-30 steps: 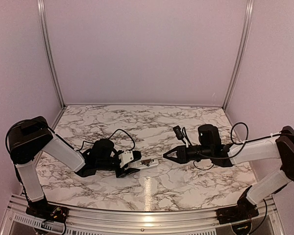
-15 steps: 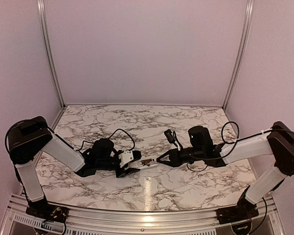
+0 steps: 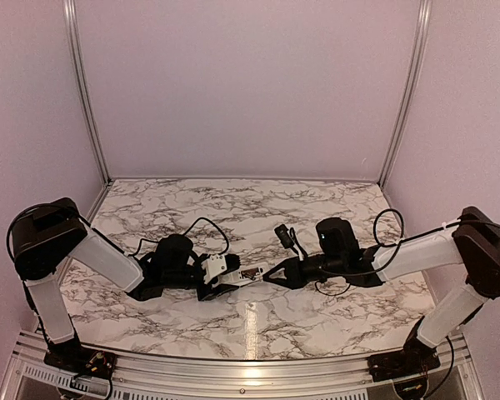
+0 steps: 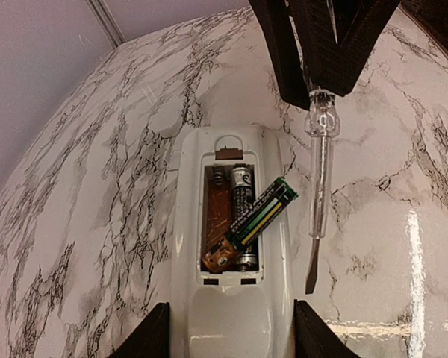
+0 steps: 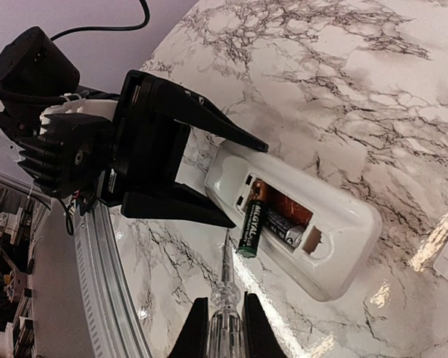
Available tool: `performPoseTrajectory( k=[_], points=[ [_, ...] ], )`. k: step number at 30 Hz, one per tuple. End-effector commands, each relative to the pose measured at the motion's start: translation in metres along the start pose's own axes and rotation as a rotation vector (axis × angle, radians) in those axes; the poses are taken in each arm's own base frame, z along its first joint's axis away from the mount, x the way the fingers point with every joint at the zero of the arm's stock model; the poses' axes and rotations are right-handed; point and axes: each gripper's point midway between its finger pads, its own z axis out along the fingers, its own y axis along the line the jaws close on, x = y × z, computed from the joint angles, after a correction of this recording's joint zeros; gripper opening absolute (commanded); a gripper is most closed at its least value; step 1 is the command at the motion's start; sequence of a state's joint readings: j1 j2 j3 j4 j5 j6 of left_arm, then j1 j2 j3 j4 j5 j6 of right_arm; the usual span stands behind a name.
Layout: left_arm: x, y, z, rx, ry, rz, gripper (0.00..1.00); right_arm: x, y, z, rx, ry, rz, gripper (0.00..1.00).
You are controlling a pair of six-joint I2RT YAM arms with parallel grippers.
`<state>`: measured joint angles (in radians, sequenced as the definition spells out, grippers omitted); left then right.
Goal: Unload the batteries from the remote control
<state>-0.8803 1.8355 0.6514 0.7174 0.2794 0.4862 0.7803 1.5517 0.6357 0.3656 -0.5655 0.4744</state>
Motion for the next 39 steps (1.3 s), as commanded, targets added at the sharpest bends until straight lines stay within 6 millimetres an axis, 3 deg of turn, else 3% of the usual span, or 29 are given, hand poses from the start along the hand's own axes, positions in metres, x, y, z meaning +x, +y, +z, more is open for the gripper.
performPoseTrajectory(
  k=[1,7,13,17,26,39],
  points=[
    [-0.014,0.006,-0.005,-0.021,-0.047,0.015,0.0,-0.004,0.005,0.002,-0.005,-0.011,-0.017,0.0],
    [-0.014,0.007,-0.005,-0.022,-0.046,0.016,0.0,-0.012,0.026,-0.004,-0.072,-0.036,-0.062,0.0],
    [-0.013,0.006,-0.005,-0.021,-0.045,0.016,0.0,-0.041,0.015,-0.024,0.043,-0.132,-0.069,0.0],
    [-0.013,0.007,-0.005,-0.025,-0.043,0.018,0.0,-0.048,-0.002,-0.032,0.151,-0.16,-0.064,0.0],
    [-0.013,0.006,-0.005,-0.023,-0.043,0.016,0.0,-0.039,-0.019,-0.022,0.19,-0.127,-0.043,0.0],
    [-0.012,0.007,-0.003,-0.022,-0.042,0.017,0.0,-0.034,-0.01,-0.008,0.117,-0.084,-0.056,0.0]
  ],
)
